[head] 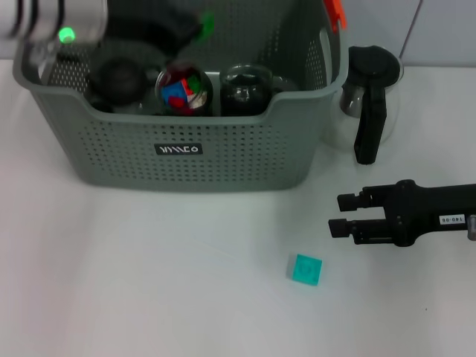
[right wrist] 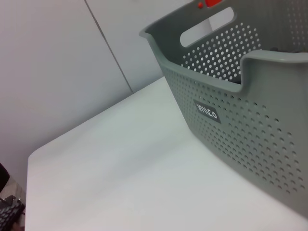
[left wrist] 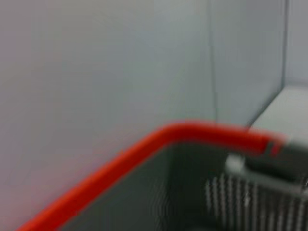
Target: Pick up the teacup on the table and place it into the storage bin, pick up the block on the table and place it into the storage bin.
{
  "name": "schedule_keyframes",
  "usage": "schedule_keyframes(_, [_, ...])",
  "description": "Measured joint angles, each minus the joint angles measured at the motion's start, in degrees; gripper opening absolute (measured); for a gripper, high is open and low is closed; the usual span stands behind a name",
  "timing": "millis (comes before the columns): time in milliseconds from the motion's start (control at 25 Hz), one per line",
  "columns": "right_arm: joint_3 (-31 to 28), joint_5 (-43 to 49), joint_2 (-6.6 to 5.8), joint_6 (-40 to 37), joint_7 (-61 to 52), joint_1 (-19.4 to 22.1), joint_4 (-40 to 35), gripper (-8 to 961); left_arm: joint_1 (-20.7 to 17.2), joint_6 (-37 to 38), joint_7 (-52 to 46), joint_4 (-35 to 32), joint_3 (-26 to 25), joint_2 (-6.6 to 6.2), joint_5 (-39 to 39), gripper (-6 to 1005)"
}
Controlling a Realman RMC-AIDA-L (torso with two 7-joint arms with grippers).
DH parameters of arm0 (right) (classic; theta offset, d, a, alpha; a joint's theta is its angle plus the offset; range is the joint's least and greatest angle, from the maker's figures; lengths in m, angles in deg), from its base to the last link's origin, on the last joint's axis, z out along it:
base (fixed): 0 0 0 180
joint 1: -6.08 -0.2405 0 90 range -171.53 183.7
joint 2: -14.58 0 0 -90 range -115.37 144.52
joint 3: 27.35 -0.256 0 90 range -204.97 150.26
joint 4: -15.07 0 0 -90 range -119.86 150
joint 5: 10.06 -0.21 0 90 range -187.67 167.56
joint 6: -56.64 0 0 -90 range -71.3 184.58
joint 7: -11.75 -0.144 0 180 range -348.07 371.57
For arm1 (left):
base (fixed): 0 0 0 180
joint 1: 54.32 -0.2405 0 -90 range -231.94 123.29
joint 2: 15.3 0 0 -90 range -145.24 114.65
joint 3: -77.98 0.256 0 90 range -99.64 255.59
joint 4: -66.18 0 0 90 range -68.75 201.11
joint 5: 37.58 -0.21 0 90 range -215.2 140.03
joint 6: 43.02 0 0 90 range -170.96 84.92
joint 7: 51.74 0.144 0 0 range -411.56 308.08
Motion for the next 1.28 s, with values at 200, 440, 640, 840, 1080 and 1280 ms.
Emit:
schedule_keyframes(200, [0.0, -0.1, 0.02, -0.1, 0.0, -0.3, 0.0, 643, 0.8, -5.0, -0.6, 4.9, 3.8, 0.08, -7.0, 86])
schedule_keyframes(440, [0.0, -0.1, 0.03, -0.1, 0.0, -0.5, -0.1, 642, 1.8, -6.6, -2.8, 6.3, 4.5, 0.50, -11.4, 83])
schedule_keyframes(640, [0.0, -0.1, 0.03, -0.2, 0.0, -0.5, -0.1, 642, 2.6, -7.0, -5.6, 6.6, 4.5, 0.52, -12.0, 115])
schedule_keyframes(840, [0.0, -0.1, 0.03, -0.3, 0.0, -0.5, 0.0, 642, 2.5, -6.8, -6.9, 5.9, 4.5, 0.78, -12.0, 197])
schedule_keyframes(1080, [0.0, -0.1, -0.08, -0.4, -0.3, -0.5, 0.0, 642, -3.9, 6.2, -8.7, -11.0, 1.6, 2.24, -1.9, 340])
schedule_keyframes(1280, [0.0, -0.1, -0.08, -0.4, 0.0, -0.7, 0.0, 642, -10.3, 26.1, 1.4, -20.5, -2.1, 2.45, 12.4, 502])
